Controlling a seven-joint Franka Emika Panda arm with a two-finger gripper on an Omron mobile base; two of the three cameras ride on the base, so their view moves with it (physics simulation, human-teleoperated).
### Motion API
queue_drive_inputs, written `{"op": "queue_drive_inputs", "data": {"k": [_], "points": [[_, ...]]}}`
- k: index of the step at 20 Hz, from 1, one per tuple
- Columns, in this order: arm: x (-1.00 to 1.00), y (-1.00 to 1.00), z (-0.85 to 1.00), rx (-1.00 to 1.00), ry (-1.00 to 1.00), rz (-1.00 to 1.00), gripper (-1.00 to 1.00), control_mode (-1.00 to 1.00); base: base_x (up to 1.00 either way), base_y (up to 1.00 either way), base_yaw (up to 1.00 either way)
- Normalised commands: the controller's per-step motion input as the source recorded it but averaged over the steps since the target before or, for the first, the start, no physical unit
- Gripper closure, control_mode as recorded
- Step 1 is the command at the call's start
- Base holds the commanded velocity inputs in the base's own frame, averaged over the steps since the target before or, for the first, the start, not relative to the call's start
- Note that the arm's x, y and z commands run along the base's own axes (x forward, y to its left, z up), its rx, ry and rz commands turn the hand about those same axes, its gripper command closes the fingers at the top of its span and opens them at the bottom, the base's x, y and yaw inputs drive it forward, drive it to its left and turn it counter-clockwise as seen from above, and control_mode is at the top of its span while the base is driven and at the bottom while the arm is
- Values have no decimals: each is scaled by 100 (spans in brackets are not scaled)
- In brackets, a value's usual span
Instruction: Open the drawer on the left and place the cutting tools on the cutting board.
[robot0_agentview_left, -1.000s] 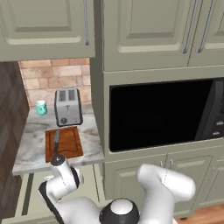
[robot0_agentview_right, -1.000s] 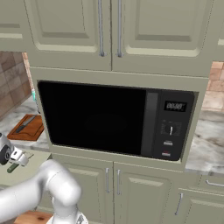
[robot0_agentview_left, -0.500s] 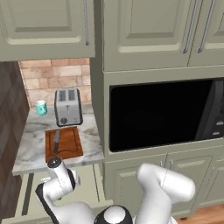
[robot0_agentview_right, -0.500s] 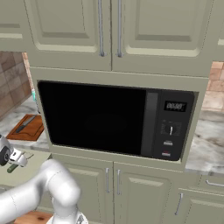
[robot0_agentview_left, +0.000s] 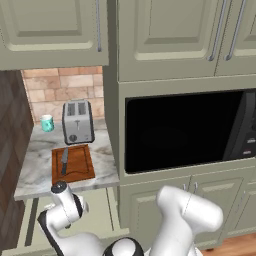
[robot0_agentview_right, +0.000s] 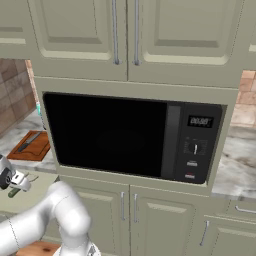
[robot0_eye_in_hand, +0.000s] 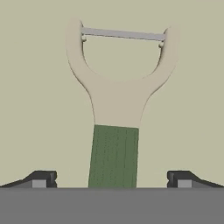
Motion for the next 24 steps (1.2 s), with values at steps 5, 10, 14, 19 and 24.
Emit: {"op": "queue_drive_inputs", "data": {"k": [5, 10, 14, 19, 24], "points": [[0, 10, -31, 0, 5, 0, -100, -100, 0, 0, 0], [0, 21, -25, 0, 6, 0, 100, -100, 0, 0, 0], [-24, 13, -2, 0, 0, 0, 100, -100, 0, 0, 0], [-33, 2, 17, 0, 0, 0, 100, -100, 0, 0, 0], [-45, 0, 56, 4, 0, 0, 100, -100, 0, 0, 0]]}}
